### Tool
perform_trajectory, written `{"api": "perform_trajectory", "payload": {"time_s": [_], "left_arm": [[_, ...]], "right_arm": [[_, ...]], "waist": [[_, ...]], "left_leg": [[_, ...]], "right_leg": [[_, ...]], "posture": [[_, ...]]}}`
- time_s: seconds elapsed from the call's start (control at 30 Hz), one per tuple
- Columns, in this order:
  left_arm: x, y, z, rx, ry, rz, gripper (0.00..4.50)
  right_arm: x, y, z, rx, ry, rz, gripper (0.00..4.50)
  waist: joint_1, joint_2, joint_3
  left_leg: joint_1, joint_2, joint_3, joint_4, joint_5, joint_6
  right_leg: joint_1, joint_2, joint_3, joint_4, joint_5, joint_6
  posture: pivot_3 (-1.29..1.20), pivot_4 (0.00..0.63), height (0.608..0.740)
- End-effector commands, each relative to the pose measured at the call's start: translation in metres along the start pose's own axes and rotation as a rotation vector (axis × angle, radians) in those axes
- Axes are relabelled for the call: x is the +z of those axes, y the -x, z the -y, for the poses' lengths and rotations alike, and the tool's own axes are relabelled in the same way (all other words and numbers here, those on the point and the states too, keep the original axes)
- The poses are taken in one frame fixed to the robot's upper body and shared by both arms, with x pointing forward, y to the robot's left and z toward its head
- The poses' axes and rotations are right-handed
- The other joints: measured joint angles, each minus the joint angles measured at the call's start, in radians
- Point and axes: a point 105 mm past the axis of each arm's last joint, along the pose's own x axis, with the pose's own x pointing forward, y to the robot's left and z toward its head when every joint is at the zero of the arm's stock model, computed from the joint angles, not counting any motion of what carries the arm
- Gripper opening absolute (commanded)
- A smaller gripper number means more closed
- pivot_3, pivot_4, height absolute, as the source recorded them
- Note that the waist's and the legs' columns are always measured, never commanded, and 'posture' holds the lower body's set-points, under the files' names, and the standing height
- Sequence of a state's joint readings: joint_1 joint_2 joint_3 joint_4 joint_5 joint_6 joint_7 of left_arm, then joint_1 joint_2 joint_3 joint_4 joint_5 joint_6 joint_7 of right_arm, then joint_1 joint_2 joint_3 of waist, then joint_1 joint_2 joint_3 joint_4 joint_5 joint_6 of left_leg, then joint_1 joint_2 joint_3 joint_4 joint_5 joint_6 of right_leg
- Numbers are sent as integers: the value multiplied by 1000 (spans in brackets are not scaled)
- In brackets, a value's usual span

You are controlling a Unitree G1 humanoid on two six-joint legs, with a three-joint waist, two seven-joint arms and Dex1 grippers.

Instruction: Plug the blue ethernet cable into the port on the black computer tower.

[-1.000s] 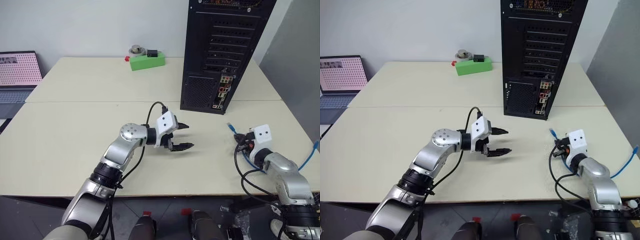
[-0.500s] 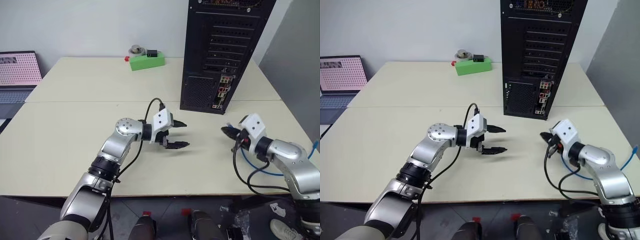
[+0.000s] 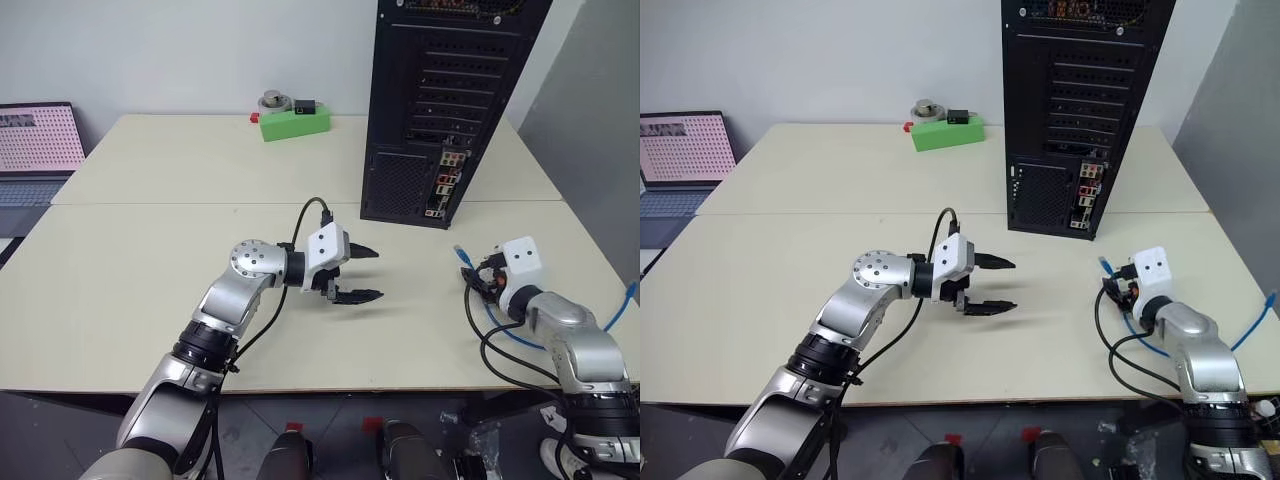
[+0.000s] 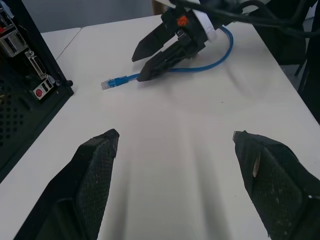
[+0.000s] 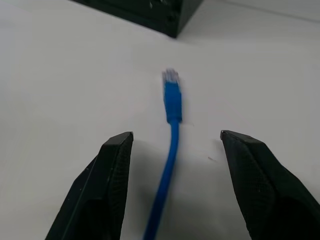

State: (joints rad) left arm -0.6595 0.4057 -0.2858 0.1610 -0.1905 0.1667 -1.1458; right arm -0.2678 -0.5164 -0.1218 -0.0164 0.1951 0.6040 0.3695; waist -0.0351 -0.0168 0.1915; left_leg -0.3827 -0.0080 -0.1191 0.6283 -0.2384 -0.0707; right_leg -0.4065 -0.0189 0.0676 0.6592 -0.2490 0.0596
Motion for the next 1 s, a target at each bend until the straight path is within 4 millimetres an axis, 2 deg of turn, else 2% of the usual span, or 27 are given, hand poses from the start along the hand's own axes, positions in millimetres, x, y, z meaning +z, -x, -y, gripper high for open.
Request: {"api": "perform_trajectory", "payload": {"time_s": [0.03,0.07,0.1,0.2,0.27,0.3,0.43,0.67,0.8,0.9,1.0], "left_arm": [[10,0,0,1,-43,19,3918],[10,0,0,1,-43,19,3918],[11,0,0,2,-43,19,3918],[10,0,-1,4,-43,18,3918],[10,1,-1,6,-43,15,3918],[9,1,-1,7,-42,14,3918],[7,3,-3,10,-40,8,3918],[0,5,-6,16,-41,-18,3918],[-4,5,-2,-16,-48,-30,3918],[-5,5,2,-44,-50,-32,3918],[-6,6,8,-86,-57,-39,3918]], "right_arm": [[13,-4,-2,7,4,39,2832],[13,-5,-2,6,5,38,2832],[13,-5,-2,6,5,37,2464],[14,-7,-2,9,-2,38,1880],[15,-7,-2,15,-7,40,1168],[15,-7,-2,18,-4,41,1083],[22,-5,-10,70,21,65,46],[49,19,-57,369,220,175,15],[57,51,-100,665,388,200,15],[58,64,-113,778,455,186,15],[60,68,-119,824,499,179,15]], "waist": [[-2,0,0],[-4,0,0],[-5,0,0],[-5,0,0],[-5,0,0],[-5,0,0],[-6,0,0],[-11,0,0],[-15,0,0],[-15,0,0],[-16,0,0]], "left_leg": [[0,0,0,0,0,0],[0,0,0,0,0,0],[0,0,0,0,0,0],[0,0,0,0,0,0],[0,0,0,0,0,0],[0,0,0,0,0,0],[0,0,0,0,0,0],[0,0,0,0,0,0],[0,0,0,0,0,0],[0,0,0,0,0,0],[0,0,0,0,0,0]], "right_leg": [[0,0,0,0,0,0],[0,0,0,0,0,0],[0,0,0,0,0,0],[0,0,0,0,0,0],[0,0,1,0,0,0],[0,0,1,0,0,0],[0,0,0,0,0,0],[0,0,0,0,0,0],[0,0,0,0,0,0],[0,0,0,-1,0,0],[0,0,0,-1,0,0]], "posture": [[0,150,740],[0,150,740],[0,150,740],[0,150,740],[0,150,740],[0,150,740],[0,150,740],[0,150,740],[0,150,740],[0,150,740],[0,150,740]]}}
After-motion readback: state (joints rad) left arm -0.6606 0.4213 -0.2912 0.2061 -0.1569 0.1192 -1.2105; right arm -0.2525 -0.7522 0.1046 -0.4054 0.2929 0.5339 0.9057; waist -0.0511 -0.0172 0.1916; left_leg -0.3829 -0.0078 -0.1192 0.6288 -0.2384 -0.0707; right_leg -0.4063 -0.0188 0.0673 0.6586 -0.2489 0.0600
